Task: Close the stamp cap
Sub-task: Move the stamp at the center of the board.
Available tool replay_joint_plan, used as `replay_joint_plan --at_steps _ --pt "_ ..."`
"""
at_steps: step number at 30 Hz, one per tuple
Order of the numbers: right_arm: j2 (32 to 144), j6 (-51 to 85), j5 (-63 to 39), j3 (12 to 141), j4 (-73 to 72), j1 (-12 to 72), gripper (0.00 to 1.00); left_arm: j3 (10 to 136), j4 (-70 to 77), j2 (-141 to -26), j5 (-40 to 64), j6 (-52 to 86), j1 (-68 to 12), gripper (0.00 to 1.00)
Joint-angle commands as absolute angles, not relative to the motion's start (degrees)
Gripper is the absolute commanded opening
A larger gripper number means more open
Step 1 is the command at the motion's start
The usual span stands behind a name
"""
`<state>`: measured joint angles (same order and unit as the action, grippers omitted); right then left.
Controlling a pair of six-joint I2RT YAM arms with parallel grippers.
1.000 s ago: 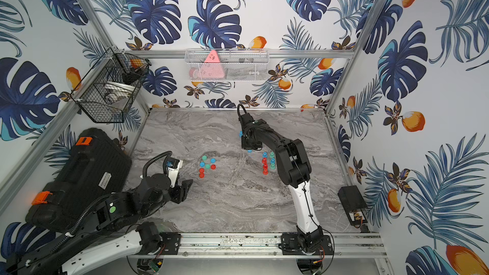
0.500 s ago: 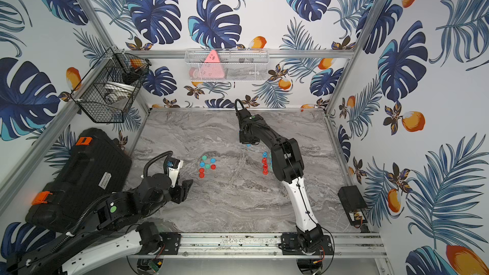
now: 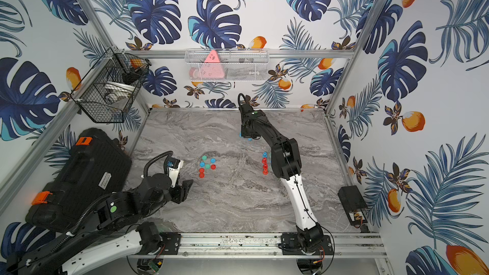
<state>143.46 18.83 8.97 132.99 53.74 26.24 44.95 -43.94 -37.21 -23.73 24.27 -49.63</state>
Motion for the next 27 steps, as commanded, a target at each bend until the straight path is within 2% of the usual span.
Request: replay_joint_plan --at_steps 1,27 --pt "144.64 18.44 8.80 134.95 55.56 26.37 0.09 45.13 -43.94 -37.28 -23.91 24.61 -49.57 0.65" --pt "150.10 18.65 7.40 145.08 58.02 24.08 0.11 45.10 -43.92 -37.51 -23.95 24.61 -49.57 0.65"
